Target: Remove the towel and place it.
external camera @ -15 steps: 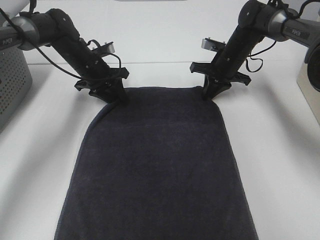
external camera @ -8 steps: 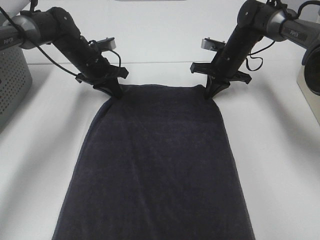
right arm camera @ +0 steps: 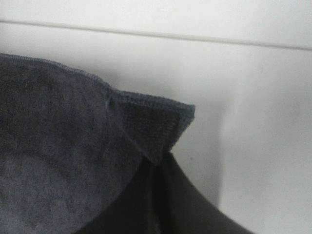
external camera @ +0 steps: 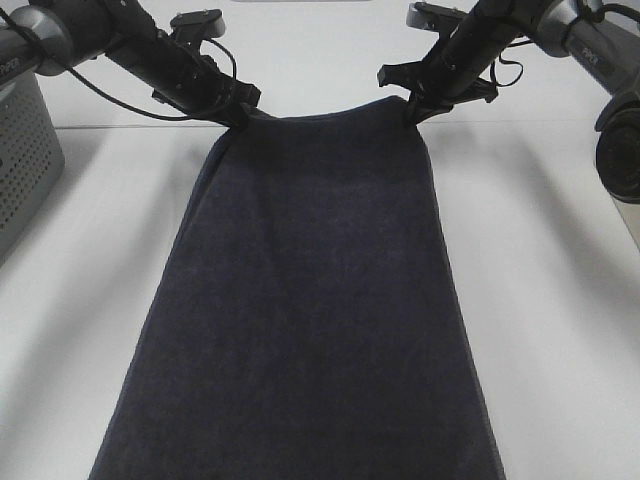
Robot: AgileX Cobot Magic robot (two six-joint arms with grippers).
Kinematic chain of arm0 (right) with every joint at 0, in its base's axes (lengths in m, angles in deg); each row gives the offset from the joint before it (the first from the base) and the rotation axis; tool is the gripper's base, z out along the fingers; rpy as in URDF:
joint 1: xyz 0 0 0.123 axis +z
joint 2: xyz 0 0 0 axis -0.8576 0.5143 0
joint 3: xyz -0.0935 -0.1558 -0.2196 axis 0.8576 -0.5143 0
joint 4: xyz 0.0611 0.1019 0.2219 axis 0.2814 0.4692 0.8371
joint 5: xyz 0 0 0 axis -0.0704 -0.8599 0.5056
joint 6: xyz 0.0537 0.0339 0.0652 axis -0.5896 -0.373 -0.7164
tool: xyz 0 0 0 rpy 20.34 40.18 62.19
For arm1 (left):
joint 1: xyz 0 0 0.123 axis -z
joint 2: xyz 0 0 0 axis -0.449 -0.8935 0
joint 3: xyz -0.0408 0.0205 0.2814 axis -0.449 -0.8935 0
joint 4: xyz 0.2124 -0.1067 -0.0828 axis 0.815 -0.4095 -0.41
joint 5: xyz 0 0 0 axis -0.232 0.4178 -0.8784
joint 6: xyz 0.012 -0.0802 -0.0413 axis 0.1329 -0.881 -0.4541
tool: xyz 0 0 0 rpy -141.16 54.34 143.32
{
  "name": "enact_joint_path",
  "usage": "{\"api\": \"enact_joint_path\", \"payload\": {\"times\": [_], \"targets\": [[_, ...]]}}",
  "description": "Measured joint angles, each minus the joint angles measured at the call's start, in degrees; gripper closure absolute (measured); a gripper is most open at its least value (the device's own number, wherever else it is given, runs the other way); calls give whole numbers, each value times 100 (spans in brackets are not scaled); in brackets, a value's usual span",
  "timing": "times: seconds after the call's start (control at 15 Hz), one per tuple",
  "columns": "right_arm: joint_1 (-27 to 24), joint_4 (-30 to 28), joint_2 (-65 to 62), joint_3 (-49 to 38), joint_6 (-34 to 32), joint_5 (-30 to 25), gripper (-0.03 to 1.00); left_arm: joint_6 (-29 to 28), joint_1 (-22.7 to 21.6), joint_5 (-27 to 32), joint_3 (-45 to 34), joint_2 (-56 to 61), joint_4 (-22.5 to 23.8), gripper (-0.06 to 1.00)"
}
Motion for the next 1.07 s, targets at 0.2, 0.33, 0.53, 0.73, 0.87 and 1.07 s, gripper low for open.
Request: {"api": "enact_joint_path", "payload": {"times": [0.2,0.33,0.53,0.73,0.87,1.07], "targets": [[0,0,0,11,11,464,96,378,0,-418,0,0,-6,93],[0,-6,0,11,34,745,96,579,0,-647,0,-6,-11,93],[0,-6,0,11,63,1117,96,682,0,-980,0,-6,-17,93],[0,-6,69,11,69,1278,96,710,0,-1129,0,-34,-6,93],[0,-6,160,11,69,1335,96,710,0,-1175,0,-80,-6,93],[0,40,275,11,74,1409,96,728,0,-1444,0,-223,-6,93]]}}
